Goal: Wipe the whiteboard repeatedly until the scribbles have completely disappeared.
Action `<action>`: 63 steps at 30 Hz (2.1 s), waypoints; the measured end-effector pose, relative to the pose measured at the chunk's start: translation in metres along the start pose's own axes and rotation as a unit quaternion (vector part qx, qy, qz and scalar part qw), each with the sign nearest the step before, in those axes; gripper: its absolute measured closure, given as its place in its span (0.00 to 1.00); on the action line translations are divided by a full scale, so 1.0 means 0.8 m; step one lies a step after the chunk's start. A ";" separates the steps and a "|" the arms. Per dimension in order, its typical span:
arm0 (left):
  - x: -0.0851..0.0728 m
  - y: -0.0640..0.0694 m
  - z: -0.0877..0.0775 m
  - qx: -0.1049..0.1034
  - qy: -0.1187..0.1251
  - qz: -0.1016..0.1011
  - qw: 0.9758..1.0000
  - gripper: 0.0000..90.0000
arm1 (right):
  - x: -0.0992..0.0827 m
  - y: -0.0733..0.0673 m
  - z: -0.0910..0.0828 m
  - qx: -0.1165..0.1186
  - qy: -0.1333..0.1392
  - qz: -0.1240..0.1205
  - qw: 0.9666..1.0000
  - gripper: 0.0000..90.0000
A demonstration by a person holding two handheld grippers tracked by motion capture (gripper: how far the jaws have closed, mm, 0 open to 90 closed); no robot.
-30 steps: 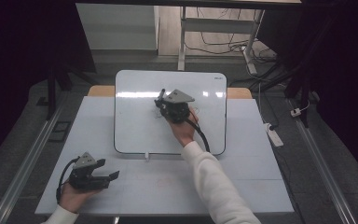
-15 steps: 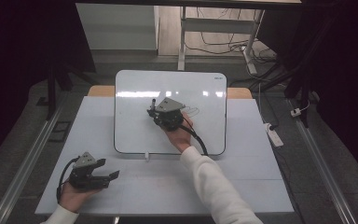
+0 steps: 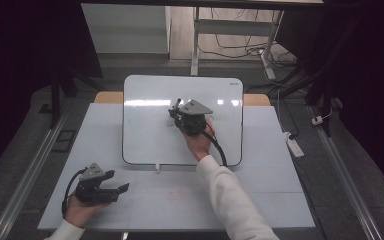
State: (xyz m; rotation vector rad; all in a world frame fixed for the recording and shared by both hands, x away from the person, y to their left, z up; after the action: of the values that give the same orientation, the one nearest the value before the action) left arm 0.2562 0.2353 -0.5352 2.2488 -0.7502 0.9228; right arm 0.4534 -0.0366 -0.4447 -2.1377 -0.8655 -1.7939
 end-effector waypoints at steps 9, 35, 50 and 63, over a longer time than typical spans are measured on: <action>0.000 0.001 0.001 0.001 -0.001 0.001 1.000 0.25 | -0.001 0.006 -0.003 -0.002 0.002 0.010 1.000 0.86; 0.002 -0.001 0.003 0.000 -0.001 0.003 1.000 0.25 | -0.010 -0.031 -0.001 0.067 -0.027 -0.069 0.995 0.86; 0.003 0.001 0.003 -0.001 0.001 0.004 1.000 0.25 | -0.013 -0.019 -0.013 0.012 -0.018 -0.038 0.999 0.86; 0.004 0.001 0.006 -0.002 -0.004 0.004 1.000 0.25 | -0.024 -0.030 -0.019 0.046 -0.037 -0.055 0.997 0.86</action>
State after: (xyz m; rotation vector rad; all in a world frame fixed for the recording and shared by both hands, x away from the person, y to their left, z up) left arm 0.2600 0.2303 -0.5354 2.2496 -0.7648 0.9149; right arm 0.4261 -0.0307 -0.4642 -2.1485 -1.0824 -1.6973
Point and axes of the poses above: each handheld gripper's, and its own axes: z roughly forward along the jaws, x roughly out of its top, y roughly to its right, the point moved 2 cm from there along z, roughly forward along the jaws, and after that the axes turned 13 degrees about -x, right-handed, at the moved point
